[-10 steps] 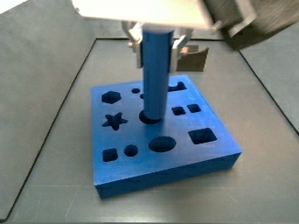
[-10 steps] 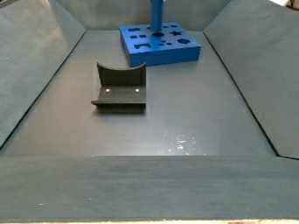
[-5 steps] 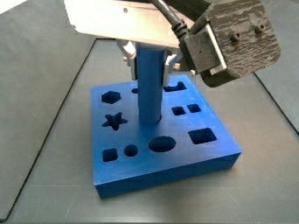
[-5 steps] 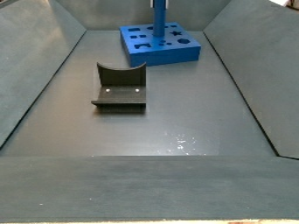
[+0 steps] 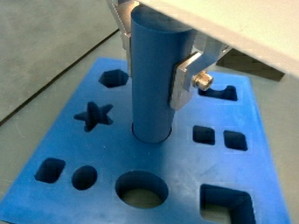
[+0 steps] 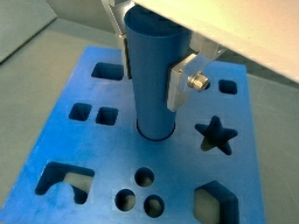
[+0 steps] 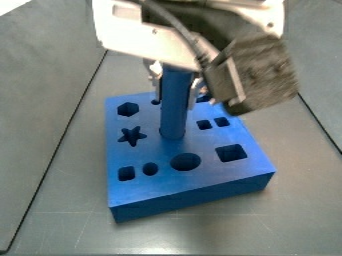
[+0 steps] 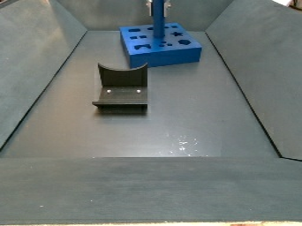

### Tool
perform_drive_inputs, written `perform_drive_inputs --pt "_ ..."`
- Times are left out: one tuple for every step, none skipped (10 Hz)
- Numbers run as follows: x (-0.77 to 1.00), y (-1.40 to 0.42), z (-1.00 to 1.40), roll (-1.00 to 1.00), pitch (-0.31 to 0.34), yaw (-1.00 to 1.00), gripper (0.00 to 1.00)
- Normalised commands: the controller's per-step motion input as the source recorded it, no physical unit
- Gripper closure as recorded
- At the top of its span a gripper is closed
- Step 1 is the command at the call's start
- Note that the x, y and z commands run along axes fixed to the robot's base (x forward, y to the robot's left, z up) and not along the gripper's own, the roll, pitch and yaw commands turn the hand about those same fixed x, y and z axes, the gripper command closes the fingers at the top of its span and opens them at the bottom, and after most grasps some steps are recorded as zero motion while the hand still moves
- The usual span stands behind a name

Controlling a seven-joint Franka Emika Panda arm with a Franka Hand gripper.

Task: Pick up the round object. Move up. Move to above the board. Insert the round object.
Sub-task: Insert the round object.

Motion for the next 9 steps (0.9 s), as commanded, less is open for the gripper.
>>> perform_drive_inputs --pt "-0.02 -0.09 -1.00 0.02 -0.011 -0.02 1.00" --pt "0.00 -0.05 -1.00 0.00 -0.020 0.00 1.00" --pt "0.00 -0.05 -1.00 0.00 -0.049 0.00 1.00" --pt "0.03 -0.11 -1.00 0.00 -0.066 0.00 1.00" --pt "0.04 0.00 -1.00 0.00 0.000 0.00 1.00" --pt "0.00 0.00 -0.07 -0.15 -0.089 0.00 1.00" --pt "0.00 0.00 0.00 0.00 0.009 0.00 1.00" --pt "0.00 0.00 0.00 0.01 0.000 0.00 1.00" --pt "0.00 0.00 0.00 0.01 0.000 0.00 1.00"
